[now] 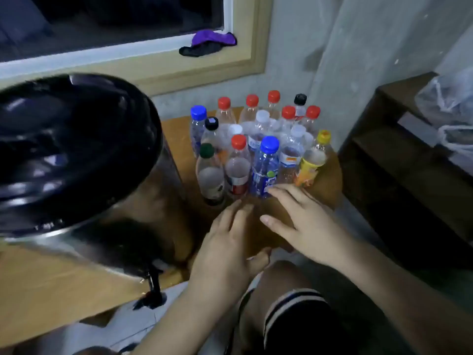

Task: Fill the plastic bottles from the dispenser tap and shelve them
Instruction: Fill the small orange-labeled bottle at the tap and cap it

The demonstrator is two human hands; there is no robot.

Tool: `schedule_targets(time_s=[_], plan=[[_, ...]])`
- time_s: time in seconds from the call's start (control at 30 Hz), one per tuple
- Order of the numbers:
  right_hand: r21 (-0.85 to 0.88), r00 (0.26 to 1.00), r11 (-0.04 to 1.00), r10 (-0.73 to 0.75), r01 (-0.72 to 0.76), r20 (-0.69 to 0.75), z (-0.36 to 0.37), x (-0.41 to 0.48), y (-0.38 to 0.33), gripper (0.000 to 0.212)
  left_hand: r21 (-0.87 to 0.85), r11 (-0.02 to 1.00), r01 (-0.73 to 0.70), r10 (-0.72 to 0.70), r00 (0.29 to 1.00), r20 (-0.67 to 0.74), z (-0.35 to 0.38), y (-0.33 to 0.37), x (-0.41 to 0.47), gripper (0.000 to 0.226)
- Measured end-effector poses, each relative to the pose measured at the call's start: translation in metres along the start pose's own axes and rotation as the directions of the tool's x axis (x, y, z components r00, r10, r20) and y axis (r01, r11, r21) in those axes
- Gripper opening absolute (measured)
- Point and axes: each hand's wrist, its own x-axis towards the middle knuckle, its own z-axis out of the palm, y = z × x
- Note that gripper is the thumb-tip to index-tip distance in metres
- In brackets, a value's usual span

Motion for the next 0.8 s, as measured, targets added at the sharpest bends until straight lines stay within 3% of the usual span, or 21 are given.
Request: schedule_targets(time_s=[0.17,0.23,0.37,0.63,0.8], plan=[[-0.193,0.98,0.961,-0.197,0.197,0.02,0.084,-0.032,0.048,0.078,0.348,0.937,-0.006,0.033,0.997,-0.072,0.07,-0.041,-0.041,0.081],[-0.192,0.971,0.955,-0.236,0.227,-0.027,0.105,-0.06,0.056,0.08,0.393,0.919,0.033,0.005,0.995,-0.097,0.091,-0.048,-0.066,0.079],[-0.031,0.992,0.992,-0.124,0.123,-0.017,0.117,-0.121,0.059,0.083,0.203,0.959,0.2,-0.168,0.972,-0.164,0.101,-0.036,-0.115,0.073],[0.084,0.991,0.996,-0.014,0.025,-0.13,0.096,-0.116,0.086,0.075,0.18,0.969,0.17,-0.144,0.978,-0.151,0.104,-0.027,-0.127,0.069],[0.213,0.938,0.975,0.133,-0.065,-0.321,0.054,-0.054,0.106,0.058,0.171,0.974,0.148,-0.119,0.979,-0.168,0.098,-0.027,-0.096,0.064]])
